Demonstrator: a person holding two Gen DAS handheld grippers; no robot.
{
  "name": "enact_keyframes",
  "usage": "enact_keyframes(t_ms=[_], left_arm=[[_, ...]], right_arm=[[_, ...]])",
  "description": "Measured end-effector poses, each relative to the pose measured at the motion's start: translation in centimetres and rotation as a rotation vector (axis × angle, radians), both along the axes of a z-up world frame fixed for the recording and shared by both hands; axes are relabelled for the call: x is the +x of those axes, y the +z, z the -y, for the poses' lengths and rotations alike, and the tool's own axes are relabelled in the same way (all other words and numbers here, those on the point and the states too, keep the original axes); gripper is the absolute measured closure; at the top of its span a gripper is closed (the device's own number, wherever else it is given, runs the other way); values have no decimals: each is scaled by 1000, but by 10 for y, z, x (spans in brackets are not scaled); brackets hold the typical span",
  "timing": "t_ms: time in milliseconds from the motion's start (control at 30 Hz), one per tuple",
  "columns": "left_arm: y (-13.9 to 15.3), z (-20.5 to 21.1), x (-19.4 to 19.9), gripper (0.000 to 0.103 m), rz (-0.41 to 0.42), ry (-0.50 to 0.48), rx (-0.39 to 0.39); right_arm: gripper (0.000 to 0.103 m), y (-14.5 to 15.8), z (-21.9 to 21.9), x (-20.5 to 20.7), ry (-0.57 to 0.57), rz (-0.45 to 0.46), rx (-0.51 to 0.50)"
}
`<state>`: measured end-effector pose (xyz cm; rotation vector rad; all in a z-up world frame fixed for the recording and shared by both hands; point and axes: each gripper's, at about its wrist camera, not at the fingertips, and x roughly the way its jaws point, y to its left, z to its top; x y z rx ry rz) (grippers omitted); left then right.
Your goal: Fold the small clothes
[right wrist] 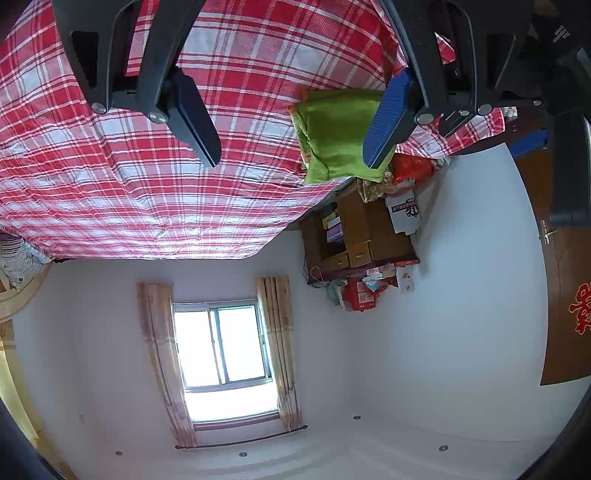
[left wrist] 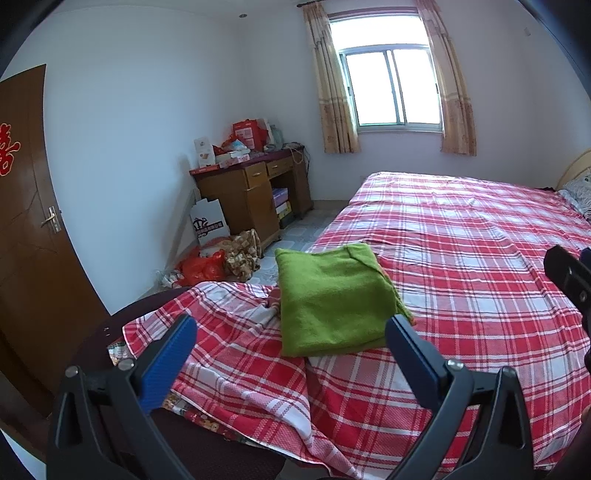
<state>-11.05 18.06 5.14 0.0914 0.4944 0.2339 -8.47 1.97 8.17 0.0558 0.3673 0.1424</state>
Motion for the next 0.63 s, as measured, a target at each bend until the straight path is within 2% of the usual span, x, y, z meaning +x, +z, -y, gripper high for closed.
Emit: enact_keyframes(t_ms=[167,333,433,633], left_arm=[[0,-1,0,0,-2,-5,-5],[-3,-5,3,0,-19,-52,-55],[-6,-4,6,0,-30,-42,-32],[-7,-6,10,0,-37,-22,-43]], right_arm=[[23,-1,0,1,2,-4,-1],[23,-1,0,1,1,-4,-1],[23,-2,0,1,-1,-6,5],[23,-6,4,3,-12,-25,26]])
